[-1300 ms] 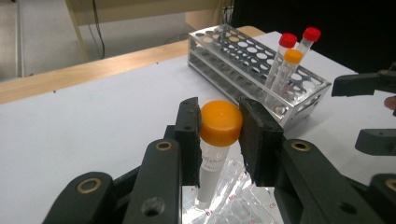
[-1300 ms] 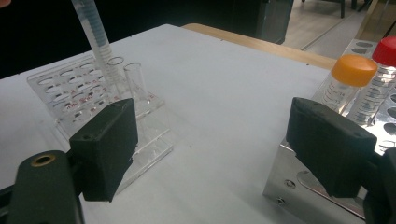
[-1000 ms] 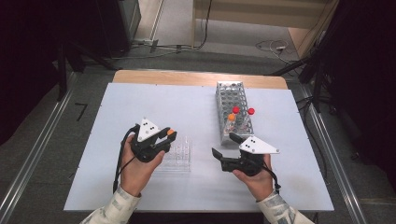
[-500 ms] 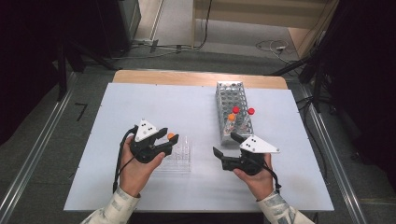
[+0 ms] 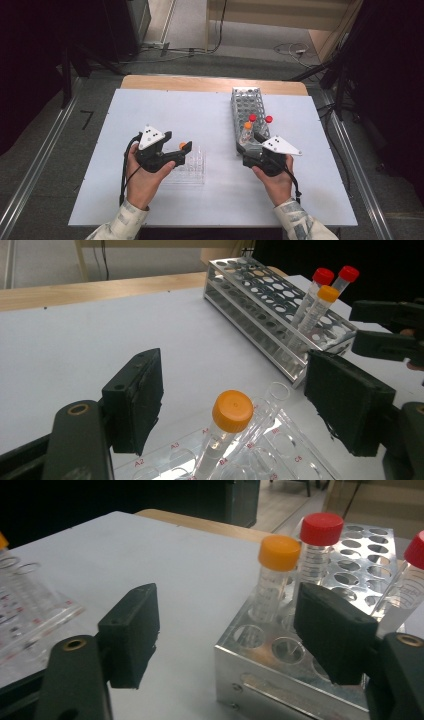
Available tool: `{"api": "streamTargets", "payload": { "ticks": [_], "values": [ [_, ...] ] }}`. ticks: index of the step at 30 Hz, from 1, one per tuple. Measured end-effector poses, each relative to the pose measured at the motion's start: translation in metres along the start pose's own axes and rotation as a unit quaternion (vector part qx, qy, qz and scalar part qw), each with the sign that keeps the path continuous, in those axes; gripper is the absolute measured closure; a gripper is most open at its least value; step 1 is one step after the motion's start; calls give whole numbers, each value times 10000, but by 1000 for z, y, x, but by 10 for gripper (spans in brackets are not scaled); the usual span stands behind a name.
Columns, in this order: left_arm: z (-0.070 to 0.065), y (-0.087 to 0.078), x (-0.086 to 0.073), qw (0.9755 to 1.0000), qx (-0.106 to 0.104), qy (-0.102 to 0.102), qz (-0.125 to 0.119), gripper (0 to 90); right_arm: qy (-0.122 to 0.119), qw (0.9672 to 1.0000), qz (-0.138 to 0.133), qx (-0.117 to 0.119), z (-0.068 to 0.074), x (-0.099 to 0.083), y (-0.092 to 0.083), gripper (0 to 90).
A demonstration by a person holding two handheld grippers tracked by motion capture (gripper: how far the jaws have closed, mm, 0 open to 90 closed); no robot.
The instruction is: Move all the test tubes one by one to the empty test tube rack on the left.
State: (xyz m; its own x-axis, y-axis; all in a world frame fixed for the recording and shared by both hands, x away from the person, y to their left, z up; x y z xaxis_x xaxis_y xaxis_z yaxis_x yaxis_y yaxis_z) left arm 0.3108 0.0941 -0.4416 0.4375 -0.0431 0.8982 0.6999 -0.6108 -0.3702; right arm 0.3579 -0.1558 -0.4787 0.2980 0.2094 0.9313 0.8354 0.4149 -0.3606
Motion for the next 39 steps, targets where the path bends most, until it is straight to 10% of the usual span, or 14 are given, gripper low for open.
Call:
{"api": "streamTargets", "payload": {
  "ticks": [11,39],
  "values": [
    [-3,1,-1,10000,-29,24,41,248,280,9992,147,-245,-16,-4,26,571],
    [-5,0,2,10000,-58,42,-39,248,35,9993,-270,-243,-15,20,19,715]
  ]
}}
Point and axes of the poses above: each handheld gripper's, and its own axes: y roughly forward along the jaws, x roughly out of its top, z roughly to its left, the point moved 7 cm from there along y, roughly forward along the jaws, and after that the axes turned 9 degrees about -x, right-handed, at the moved point
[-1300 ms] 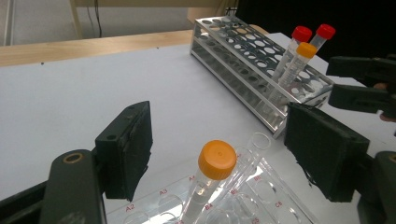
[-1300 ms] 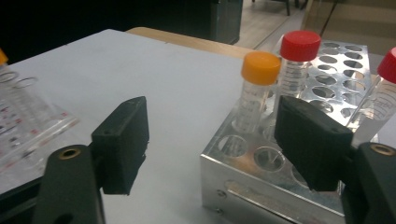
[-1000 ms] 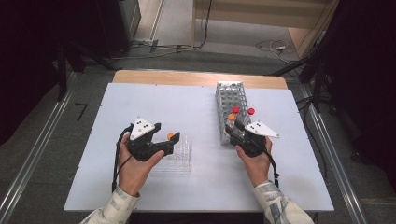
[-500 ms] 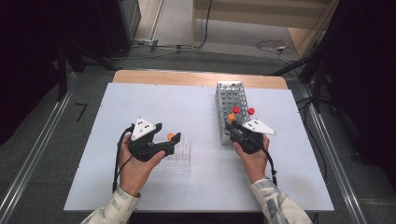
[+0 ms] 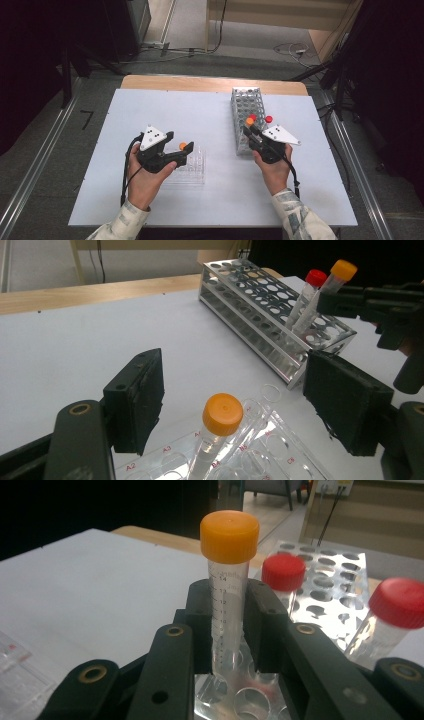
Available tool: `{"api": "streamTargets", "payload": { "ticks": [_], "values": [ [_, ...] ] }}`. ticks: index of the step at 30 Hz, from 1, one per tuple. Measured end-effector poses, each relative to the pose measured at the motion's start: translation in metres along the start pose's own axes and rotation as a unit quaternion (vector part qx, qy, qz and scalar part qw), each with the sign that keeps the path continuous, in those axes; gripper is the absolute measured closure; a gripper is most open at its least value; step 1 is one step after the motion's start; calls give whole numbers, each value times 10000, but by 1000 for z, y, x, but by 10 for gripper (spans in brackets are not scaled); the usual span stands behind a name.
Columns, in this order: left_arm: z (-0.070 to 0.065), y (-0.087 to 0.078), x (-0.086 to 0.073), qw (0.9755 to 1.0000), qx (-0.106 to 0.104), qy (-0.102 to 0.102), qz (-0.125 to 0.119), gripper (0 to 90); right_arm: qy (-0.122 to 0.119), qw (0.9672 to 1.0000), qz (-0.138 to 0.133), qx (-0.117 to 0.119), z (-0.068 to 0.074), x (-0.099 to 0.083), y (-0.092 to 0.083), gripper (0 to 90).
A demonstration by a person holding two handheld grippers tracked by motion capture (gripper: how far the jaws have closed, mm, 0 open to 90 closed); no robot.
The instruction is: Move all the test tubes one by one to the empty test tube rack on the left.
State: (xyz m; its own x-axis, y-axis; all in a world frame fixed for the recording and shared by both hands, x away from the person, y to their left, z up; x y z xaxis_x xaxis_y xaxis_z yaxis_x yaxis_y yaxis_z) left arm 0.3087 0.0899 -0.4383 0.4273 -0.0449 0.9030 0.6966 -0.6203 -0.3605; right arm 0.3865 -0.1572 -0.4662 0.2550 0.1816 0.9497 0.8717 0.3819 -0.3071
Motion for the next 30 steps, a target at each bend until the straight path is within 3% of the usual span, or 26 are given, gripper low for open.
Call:
{"api": "streamTargets", "payload": {
  "ticks": [6,10,15,20,28,30],
  "values": [
    [-4,-3,5,9999,-23,38,-110,248,136,9995,-273,77,-3,21,-16,717],
    [-9,-6,10,9998,-88,110,-163,249,139,9992,-286,241,1,27,-25,718],
    [-20,-8,14,9994,-172,205,-218,271,-83,9985,-129,517,16,22,-33,717],
    [-29,-7,17,9988,-284,306,-259,293,-159,9967,5,801,28,15,-43,718],
    [-45,5,12,9979,-456,442,-125,365,-315,9929,268,1113,43,-3,-55,717],
    [-55,13,9,9969,-579,524,-54,368,-377,9918,357,1167,47,-7,-56,717]
  ]
}}
Point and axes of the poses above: each handheld gripper's, and its own axes: y roughly forward along the jaws, x roughly out of its top, z roughly to its left, the point moved 7 cm from there along y, roughly forward along the jaws, and after that the axes turned 9 degrees about -x, right-handed, at the moved point
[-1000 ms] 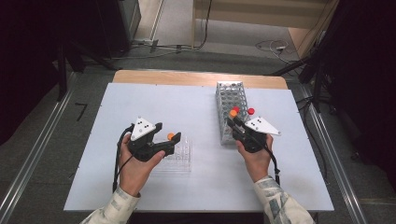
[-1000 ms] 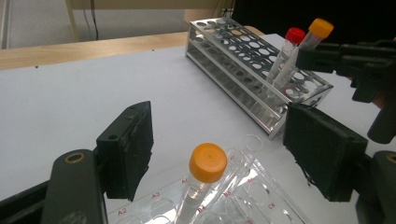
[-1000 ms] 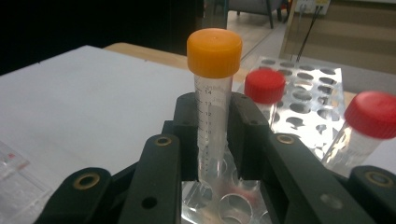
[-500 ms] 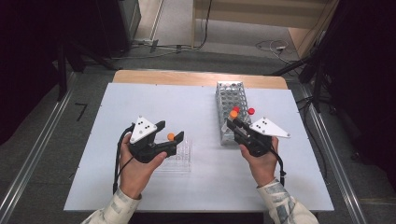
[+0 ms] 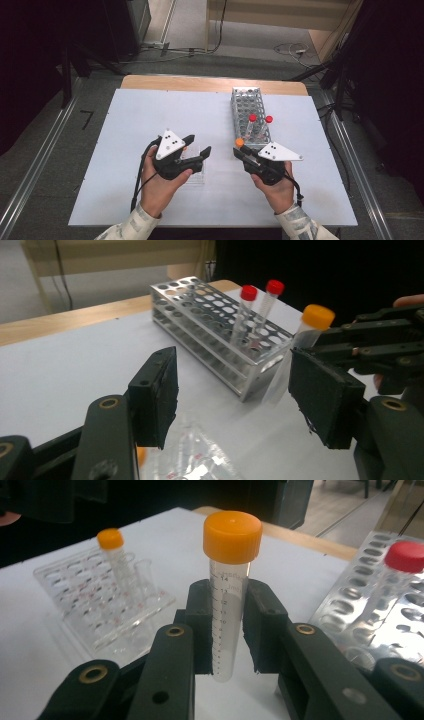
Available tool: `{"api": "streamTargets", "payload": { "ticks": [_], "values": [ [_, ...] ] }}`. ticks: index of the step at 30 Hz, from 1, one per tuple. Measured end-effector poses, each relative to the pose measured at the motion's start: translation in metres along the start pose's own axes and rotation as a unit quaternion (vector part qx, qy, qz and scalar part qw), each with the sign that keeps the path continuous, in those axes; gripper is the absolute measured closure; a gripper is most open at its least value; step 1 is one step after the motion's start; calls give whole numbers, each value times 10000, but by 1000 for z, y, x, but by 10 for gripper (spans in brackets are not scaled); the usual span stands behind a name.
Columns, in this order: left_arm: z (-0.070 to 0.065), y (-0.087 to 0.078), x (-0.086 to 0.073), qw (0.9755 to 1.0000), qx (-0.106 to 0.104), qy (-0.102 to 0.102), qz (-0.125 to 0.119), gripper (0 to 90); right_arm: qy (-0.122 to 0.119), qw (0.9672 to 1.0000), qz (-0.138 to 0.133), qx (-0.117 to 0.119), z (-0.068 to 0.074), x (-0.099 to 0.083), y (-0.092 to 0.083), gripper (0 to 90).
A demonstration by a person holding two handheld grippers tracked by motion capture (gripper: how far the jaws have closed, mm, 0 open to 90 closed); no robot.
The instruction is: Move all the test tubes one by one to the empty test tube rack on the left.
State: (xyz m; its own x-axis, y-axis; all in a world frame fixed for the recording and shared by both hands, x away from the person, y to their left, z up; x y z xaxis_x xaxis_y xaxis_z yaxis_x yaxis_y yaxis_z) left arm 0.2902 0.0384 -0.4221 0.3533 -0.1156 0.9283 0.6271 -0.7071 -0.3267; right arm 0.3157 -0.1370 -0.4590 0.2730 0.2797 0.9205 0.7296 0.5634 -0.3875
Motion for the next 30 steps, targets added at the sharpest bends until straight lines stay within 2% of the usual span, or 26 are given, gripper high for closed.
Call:
{"api": "streamTargets", "payload": {
  "ticks": [2,7,11,27,30],
  "values": [
    [-7,8,-2,9999,-96,27,75,375,-54,10000,35,13,3,-3,0,718],
    [-23,23,-1,9994,-332,119,61,414,-141,9998,112,76,9,-7,2,718],
    [-29,32,-1,9988,-455,158,44,468,-191,9996,158,124,15,-8,5,718],
    [-28,47,-7,9982,-557,125,171,570,-295,9989,189,306,29,-8,7,717],
    [-29,49,-8,9979,-605,121,220,617,-303,9989,177,307,29,-7,7,717]
  ]
}}
Point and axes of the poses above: each handheld gripper's, and its own axes: y roughly forward along the jaws, x roughly out of its top, z roughly to its left, the point moved 7 cm from there along y, roughly forward along the jaws, and after that the axes turned 9 degrees about -x, right-handed, at the moved point
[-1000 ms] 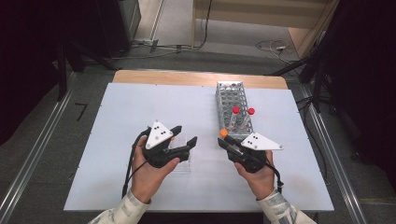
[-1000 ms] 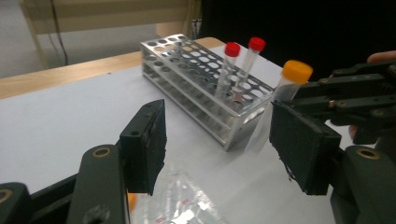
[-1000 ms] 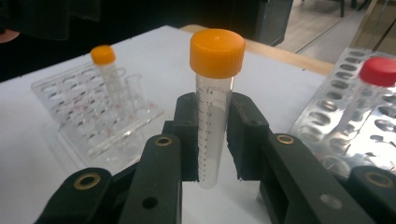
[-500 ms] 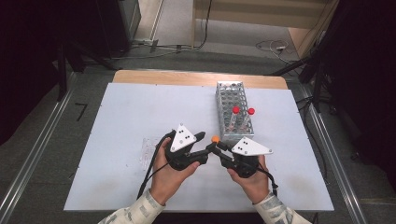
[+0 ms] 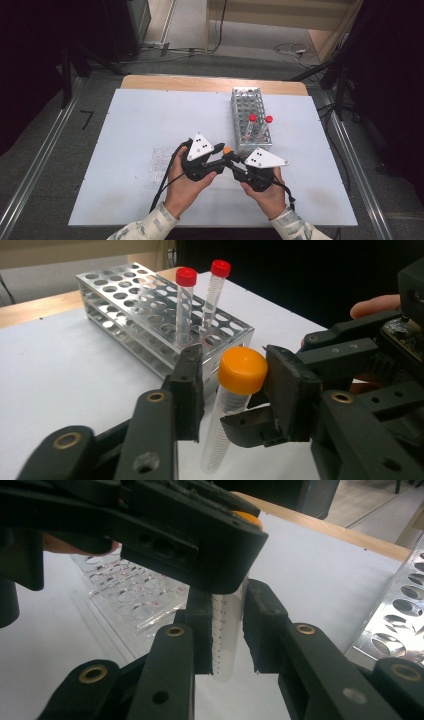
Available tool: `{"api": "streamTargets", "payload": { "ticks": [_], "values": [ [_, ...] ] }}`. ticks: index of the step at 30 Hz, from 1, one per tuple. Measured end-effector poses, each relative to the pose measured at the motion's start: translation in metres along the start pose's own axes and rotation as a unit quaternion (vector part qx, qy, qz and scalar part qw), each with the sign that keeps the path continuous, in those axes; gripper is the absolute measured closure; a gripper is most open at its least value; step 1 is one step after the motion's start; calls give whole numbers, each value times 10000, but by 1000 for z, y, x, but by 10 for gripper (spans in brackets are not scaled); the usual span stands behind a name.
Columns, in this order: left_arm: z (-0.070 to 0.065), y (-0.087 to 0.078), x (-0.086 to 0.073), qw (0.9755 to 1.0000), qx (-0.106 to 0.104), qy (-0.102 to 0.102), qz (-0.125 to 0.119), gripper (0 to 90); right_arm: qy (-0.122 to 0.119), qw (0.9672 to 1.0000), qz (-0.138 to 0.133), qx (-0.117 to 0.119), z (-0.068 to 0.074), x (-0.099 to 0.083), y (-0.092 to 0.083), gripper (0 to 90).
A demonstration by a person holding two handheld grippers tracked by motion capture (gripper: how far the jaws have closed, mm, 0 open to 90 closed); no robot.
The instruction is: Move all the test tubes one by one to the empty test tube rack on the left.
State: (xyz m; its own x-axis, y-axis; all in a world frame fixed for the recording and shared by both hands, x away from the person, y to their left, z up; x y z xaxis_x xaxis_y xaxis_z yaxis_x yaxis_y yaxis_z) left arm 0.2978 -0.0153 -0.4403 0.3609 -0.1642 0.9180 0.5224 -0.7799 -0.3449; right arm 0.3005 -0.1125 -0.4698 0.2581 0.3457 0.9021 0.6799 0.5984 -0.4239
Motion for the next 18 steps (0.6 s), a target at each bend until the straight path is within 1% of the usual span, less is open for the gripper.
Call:
{"api": "streamTargets", "payload": {
  "ticks": [1,3,6,7,8,10,12,16,18],
  "values": [
    [0,0,-1,10000,-31,22,37,636,-1,10000,-6,-8,0,0,0,717],
    [-2,1,-1,10000,-61,25,31,683,3,10000,-12,2,0,0,0,717],
    [-2,-1,0,10000,-62,40,11,695,22,10000,-26,13,0,1,-1,714],
    [-2,-1,1,10000,-77,28,-43,697,31,10000,-52,17,1,2,-1,708],
    [-2,-2,2,9999,-93,32,-44,698,26,10000,-83,42,1,2,-2,678],
    [-2,-4,4,9999,-95,33,-95,699,27,9998,-172,126,3,5,-4,546],
    [-2,-7,7,9999,-100,42,-135,699,67,9995,-219,201,5,6,-5,446],
    [-1,-16,14,9996,-119,2,-252,699,64,9991,-311,284,7,8,-7,289],
    [0,-21,18,9995,-91,6,-289,698,71,9990,-310,319,8,8,-7,245]
  ]
}}
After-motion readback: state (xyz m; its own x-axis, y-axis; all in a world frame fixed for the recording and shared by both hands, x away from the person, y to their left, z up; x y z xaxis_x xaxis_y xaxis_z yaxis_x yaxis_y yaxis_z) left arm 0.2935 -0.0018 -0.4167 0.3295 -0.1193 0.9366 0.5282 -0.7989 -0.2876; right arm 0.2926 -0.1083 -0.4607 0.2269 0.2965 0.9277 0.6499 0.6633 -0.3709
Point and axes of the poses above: each handheld gripper's, and its own axes: y roughly forward along the jaws, x roughly out of its top, z roughly to its left, the point moved 7 cm from there along y, roughly forward along the jaws, and after that the axes turned 9 degrees about -x, right-handed, at the moved point
